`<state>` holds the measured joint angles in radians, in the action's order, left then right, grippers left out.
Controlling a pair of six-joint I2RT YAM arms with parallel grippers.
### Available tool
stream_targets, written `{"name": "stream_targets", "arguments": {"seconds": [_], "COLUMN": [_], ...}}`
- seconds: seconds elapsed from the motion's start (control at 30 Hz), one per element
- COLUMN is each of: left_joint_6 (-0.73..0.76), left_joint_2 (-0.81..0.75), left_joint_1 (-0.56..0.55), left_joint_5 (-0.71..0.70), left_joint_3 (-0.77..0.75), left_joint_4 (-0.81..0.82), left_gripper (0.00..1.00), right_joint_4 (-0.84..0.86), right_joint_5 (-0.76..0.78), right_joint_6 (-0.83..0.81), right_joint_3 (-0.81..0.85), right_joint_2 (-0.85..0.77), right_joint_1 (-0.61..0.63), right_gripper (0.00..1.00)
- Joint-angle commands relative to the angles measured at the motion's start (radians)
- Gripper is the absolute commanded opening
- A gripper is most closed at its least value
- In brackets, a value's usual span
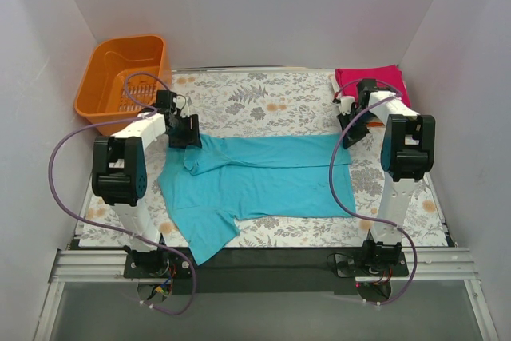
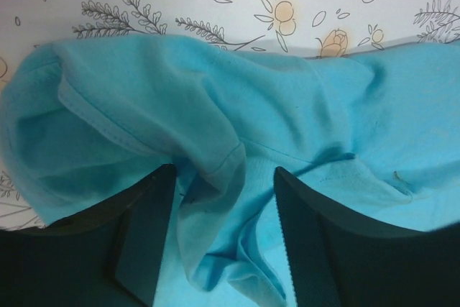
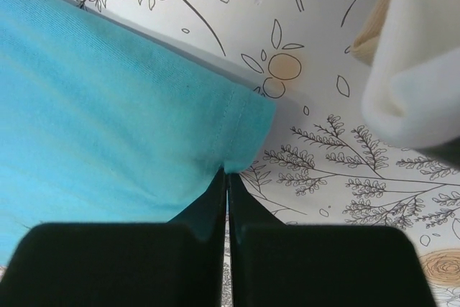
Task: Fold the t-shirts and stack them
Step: Fold the tshirt
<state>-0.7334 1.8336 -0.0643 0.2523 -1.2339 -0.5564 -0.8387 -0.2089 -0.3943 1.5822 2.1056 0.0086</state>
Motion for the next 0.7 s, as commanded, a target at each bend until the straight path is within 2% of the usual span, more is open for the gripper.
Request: {"name": "stream_targets", "arguments": {"seconds": [0.0,0.07,0.1,0.17,0.23,0.67], "left_joint_6": [-0.034,-0.034,-0.034,-0.029,-0.023,0.006], "left_joint_2": [0.007,0.012,0.01,0.01,0.01,0.013], "left_joint_1": [0.006,0.008,0.011,0.018,0.024,0.046], "left_joint_5": [0.021,0.002,-0.004,-0.021,-0.031,-0.087], "left_joint_3": [-0.05,-0.065,-0.071,-0.096,-0.111,-0.19], "left_joint_4": [0.024,0.027,0.027,0.026,0.02,0.013], "left_gripper": [0.51,0.42,0.32,0.21,0.01,0.0], "right_joint_4": [0.003,0.001,0.001,0.003,0.001,-0.008], "right_joint_5": [-0.046,-0.046,-0.044,-0.044,-0.041,-0.027], "right_joint_6": [0.005,0.005,0.003,0.003,0.003,-0.021], "right_joint_3": [0.039,0.039,0.042,0.045,0.055,0.11], "right_joint_2": [0.014,0.01,0.007,0.001,-0.007,-0.032], "right_joint_1": [0.002,0.002,0.001,0.002,-0.025,-0.044], "right_gripper": [0.01,0.01,0.01,0.01,0.01,0.01]}}
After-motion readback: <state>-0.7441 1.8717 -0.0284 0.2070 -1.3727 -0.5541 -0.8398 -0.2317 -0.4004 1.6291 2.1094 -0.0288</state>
